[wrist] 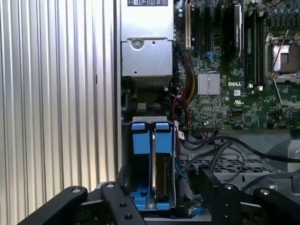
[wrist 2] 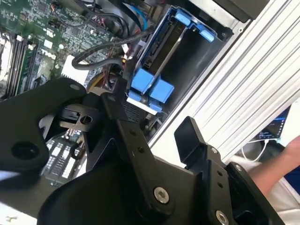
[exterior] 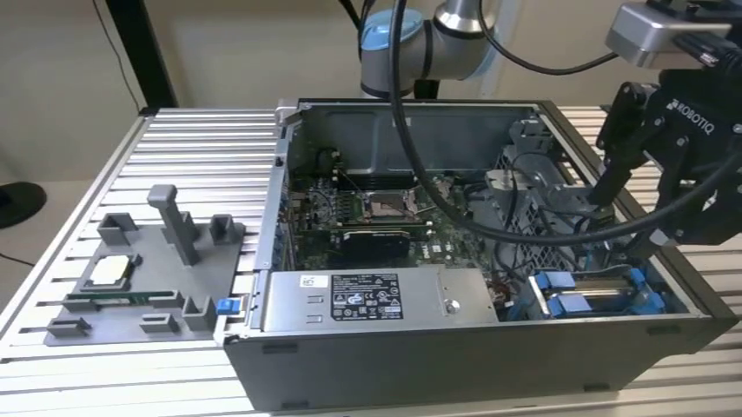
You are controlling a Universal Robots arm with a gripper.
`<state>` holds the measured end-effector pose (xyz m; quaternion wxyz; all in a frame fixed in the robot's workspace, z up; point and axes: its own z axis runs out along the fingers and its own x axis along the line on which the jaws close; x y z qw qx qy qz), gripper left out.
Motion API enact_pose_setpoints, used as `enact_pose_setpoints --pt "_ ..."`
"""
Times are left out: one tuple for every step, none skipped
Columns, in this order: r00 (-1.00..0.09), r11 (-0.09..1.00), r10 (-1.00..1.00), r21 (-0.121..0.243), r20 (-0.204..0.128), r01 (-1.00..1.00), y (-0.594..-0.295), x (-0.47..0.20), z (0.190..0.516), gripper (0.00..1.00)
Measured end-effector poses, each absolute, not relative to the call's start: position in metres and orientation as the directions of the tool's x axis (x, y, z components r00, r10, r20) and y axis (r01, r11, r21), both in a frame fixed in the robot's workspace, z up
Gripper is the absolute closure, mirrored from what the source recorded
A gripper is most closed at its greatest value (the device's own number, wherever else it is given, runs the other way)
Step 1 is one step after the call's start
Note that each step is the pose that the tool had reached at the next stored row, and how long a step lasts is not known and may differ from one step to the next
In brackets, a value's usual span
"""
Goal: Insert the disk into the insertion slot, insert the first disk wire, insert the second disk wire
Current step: 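Insert the disk into the insertion slot, then insert the first disk wire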
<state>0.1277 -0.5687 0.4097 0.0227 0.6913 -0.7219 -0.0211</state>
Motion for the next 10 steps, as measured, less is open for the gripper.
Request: enact_pose_setpoints --pt "-0.043 0.043 -0.999 0.060 0.004 -0.997 -0.5661 0.1278 0.4092 0.00" --pt "-0.042 0.042 -0.999 0.057 0.004 -0.998 -0.5635 0.1277 0.4083 0.00" --pt "-0.038 0.038 -0.999 0.053 0.003 -0.998 -0.5613 0.1278 0.4071 0.00" --pt "-0.031 0.031 -1.000 0.050 0.003 -0.998 -0.5599 0.1279 0.4057 0.00" --pt "-0.019 0.019 -1.000 0.048 0.003 -0.999 -0.5592 0.1279 0.4046 0.00" --pt "-0.005 0.006 -1.000 0.045 0.003 -0.999 -0.5590 0.1278 0.4034 0.00" --pt "0.010 -0.010 -1.000 0.042 0.004 -0.999 -0.5587 0.1278 0.4024 0.00" --pt "0.024 -0.024 -1.000 0.041 0.005 -0.999 -0.5584 0.1279 0.4016 0.00" --pt "0.040 -0.039 -0.999 0.039 0.006 -0.998 -0.5584 0.1279 0.4008 0.00" --pt "0.055 -0.055 -0.998 0.037 0.008 -0.998 -0.5584 0.1278 0.4002 0.00"
